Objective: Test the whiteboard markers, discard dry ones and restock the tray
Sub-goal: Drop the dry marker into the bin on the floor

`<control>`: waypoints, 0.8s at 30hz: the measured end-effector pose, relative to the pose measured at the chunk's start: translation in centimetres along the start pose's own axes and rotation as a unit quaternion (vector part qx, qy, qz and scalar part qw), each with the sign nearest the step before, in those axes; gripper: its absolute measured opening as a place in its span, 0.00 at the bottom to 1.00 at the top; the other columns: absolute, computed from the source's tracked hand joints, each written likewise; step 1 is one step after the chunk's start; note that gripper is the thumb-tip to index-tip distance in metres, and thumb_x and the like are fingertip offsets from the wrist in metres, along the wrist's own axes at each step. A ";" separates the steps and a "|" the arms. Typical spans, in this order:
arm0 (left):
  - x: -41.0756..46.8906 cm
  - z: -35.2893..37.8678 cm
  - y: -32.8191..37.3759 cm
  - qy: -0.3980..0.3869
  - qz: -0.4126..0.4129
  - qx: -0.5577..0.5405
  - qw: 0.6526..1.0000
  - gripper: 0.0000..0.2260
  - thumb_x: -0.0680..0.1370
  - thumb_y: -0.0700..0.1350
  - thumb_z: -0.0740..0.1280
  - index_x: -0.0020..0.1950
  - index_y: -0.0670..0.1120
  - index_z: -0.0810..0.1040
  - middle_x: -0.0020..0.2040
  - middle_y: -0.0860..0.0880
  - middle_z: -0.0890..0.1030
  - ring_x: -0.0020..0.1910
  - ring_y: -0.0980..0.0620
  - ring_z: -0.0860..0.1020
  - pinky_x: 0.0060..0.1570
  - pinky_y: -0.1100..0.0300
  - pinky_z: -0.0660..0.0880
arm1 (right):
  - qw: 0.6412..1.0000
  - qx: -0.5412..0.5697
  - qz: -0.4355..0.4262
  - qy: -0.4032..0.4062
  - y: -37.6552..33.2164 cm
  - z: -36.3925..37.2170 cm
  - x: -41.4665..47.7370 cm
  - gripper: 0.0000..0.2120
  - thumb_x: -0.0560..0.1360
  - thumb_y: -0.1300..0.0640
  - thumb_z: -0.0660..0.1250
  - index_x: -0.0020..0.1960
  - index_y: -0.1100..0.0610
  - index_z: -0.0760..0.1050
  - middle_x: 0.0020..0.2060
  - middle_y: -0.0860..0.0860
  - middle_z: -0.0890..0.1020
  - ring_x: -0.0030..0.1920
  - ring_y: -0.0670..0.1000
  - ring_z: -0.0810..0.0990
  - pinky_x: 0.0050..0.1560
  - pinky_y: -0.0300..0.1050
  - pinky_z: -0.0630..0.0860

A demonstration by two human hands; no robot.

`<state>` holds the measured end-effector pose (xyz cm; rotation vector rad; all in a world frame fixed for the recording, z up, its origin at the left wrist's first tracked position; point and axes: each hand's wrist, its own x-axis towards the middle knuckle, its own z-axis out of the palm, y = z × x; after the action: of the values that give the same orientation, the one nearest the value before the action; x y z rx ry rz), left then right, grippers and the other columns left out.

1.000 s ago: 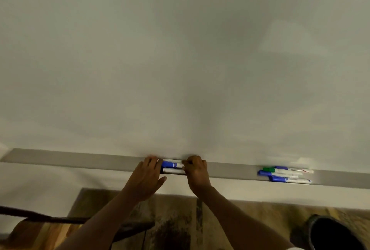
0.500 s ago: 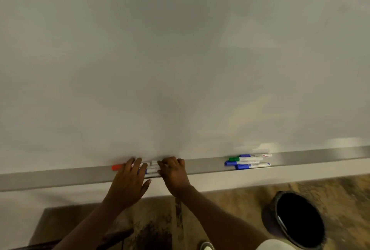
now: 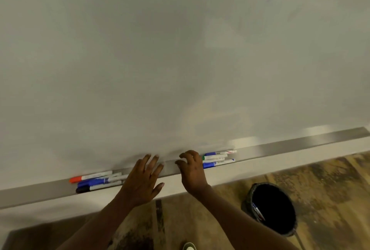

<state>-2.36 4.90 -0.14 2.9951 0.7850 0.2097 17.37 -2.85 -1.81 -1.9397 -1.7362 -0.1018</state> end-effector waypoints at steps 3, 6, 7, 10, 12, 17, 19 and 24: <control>2.7 0.8 2.3 -0.023 0.015 0.003 1.000 0.28 0.76 0.61 0.61 0.69 0.43 0.66 0.69 0.37 0.69 0.65 0.34 0.68 0.60 0.41 0.70 | 0.999 -0.022 0.029 -0.013 3.3 -1.5 -0.6 0.13 0.67 0.64 0.74 0.50 0.57 0.80 0.52 0.54 0.80 0.57 0.56 0.76 0.55 0.49 0.75; 5.2 1.7 4.4 -0.066 0.020 0.009 0.998 0.27 0.75 0.61 0.59 0.67 0.45 0.70 0.69 0.38 0.71 0.65 0.36 0.70 0.58 0.41 0.72 | 0.995 -0.057 0.069 -0.048 6.1 -2.7 -1.2 0.15 0.65 0.65 0.75 0.50 0.57 0.80 0.52 0.54 0.81 0.55 0.55 0.78 0.53 0.47 0.76; 5.9 2.0 5.0 -0.080 0.021 0.016 0.996 0.26 0.75 0.61 0.58 0.66 0.45 0.72 0.68 0.39 0.72 0.63 0.36 0.72 0.57 0.42 0.73 | 0.992 -0.068 0.090 -0.062 6.9 -3.0 -1.4 0.15 0.64 0.64 0.76 0.51 0.57 0.80 0.52 0.53 0.81 0.55 0.55 0.78 0.54 0.48 0.77; 7.9 2.9 6.6 -0.116 0.021 0.051 0.992 0.24 0.75 0.57 0.58 0.63 0.43 0.76 0.64 0.39 0.75 0.59 0.37 0.75 0.53 0.43 0.75 | 0.984 -0.087 0.132 -0.087 9.2 -3.7 -1.8 0.17 0.65 0.58 0.77 0.53 0.55 0.80 0.52 0.52 0.81 0.55 0.54 0.78 0.54 0.50 0.78; 8.9 3.4 7.3 -0.114 0.021 0.068 0.991 0.23 0.73 0.54 0.66 0.62 0.42 0.77 0.63 0.39 0.76 0.57 0.38 0.76 0.50 0.45 0.75 | 0.981 -0.094 0.141 -0.097 10.5 -4.2 -1.8 0.18 0.64 0.55 0.78 0.53 0.55 0.79 0.51 0.53 0.82 0.54 0.55 0.79 0.53 0.50 0.78; 10.4 4.3 8.4 -0.065 0.029 0.077 0.995 0.21 0.69 0.49 0.73 0.59 0.41 0.76 0.58 0.39 0.77 0.50 0.41 0.77 0.45 0.49 0.76 | 0.974 -0.126 0.123 -0.140 13.2 -4.4 -1.4 0.21 0.61 0.51 0.80 0.50 0.54 0.79 0.47 0.52 0.82 0.50 0.53 0.80 0.49 0.48 0.79; 10.8 4.7 8.7 -0.057 0.029 0.081 0.995 0.21 0.69 0.49 0.73 0.58 0.41 0.76 0.58 0.39 0.78 0.49 0.42 0.77 0.44 0.50 0.75 | 0.974 -0.134 0.103 -0.148 14.0 -4.2 -1.3 0.20 0.62 0.50 0.80 0.50 0.54 0.79 0.47 0.51 0.82 0.49 0.52 0.80 0.49 0.48 0.79; 11.4 4.7 9.4 -0.048 0.006 0.085 0.995 0.22 0.67 0.50 0.76 0.56 0.41 0.79 0.56 0.40 0.79 0.47 0.42 0.79 0.44 0.49 0.77 | 0.974 -0.155 0.053 -0.156 15.0 -3.8 -1.1 0.21 0.60 0.50 0.81 0.50 0.55 0.79 0.45 0.52 0.82 0.47 0.52 0.81 0.49 0.49 0.79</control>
<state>12.68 2.26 -2.79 3.1410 0.8147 -0.0008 32.42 -6.00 -3.95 -2.3785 -1.8987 -0.0315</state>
